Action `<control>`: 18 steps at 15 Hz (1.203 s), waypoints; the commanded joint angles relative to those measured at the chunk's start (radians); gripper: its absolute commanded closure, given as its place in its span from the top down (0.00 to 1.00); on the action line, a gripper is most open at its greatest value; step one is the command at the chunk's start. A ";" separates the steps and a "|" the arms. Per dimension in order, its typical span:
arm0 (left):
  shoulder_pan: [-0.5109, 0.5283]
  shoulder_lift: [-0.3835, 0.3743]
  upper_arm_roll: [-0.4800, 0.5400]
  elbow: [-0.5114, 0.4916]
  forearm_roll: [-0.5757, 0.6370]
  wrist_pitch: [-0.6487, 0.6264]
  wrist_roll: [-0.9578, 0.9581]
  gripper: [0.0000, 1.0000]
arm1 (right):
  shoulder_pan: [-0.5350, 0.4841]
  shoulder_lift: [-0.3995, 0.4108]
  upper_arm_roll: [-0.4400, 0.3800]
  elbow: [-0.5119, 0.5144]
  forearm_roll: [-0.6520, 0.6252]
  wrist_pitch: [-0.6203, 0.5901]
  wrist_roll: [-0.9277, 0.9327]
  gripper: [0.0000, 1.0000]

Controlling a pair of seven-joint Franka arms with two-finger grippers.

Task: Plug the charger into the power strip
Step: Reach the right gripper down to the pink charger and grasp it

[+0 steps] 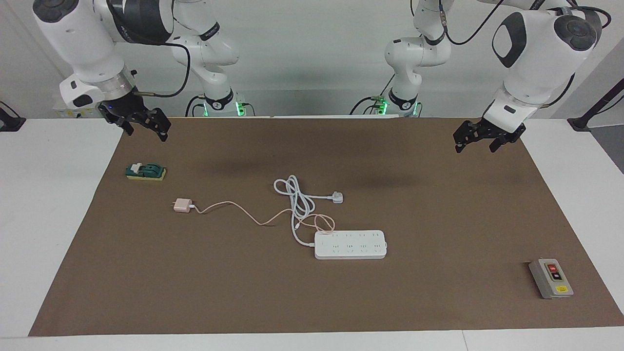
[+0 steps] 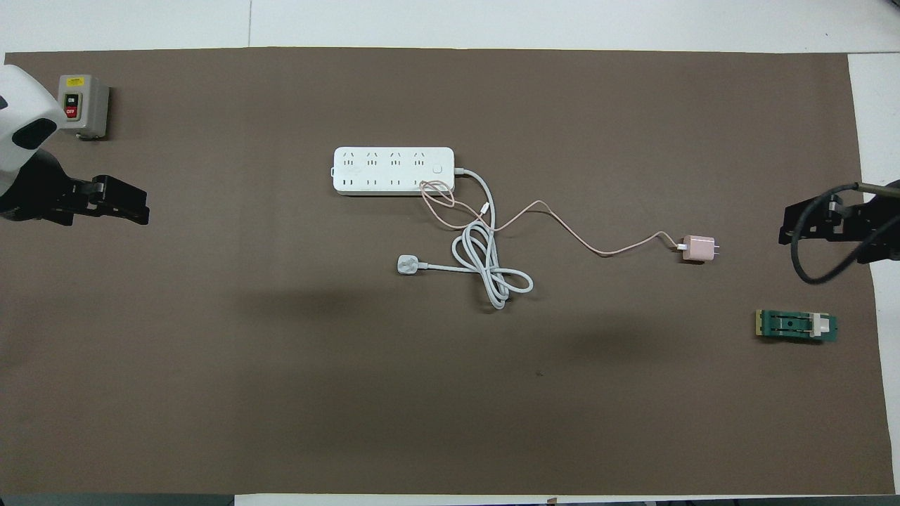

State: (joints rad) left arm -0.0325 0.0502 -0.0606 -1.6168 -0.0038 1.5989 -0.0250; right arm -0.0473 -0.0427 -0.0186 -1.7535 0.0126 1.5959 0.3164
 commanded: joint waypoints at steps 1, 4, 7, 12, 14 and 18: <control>0.009 -0.010 0.001 0.001 0.008 0.009 0.008 1.00 | -0.035 0.070 0.006 -0.011 0.076 0.036 0.208 1.00; 0.011 -0.021 0.005 -0.012 0.008 0.006 0.007 1.00 | -0.086 0.124 0.005 -0.034 0.185 0.085 0.364 1.00; 0.009 -0.021 0.004 -0.014 0.008 0.006 0.005 1.00 | -0.150 0.162 0.005 -0.089 0.312 0.151 0.426 1.00; 0.011 -0.021 0.005 -0.015 0.008 0.004 0.005 1.00 | -0.232 0.240 -0.003 -0.181 0.533 0.298 0.521 1.00; 0.009 -0.021 0.004 -0.015 0.008 0.006 0.005 1.00 | -0.252 0.297 -0.003 -0.181 0.587 0.323 0.527 1.00; 0.006 -0.021 0.004 -0.015 0.008 0.004 0.004 1.00 | -0.260 0.400 -0.001 -0.181 0.641 0.314 0.533 1.00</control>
State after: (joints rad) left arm -0.0310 0.0480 -0.0522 -1.6168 -0.0038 1.5992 -0.0251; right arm -0.2954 0.3138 -0.0320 -1.9384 0.6242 1.9050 0.8315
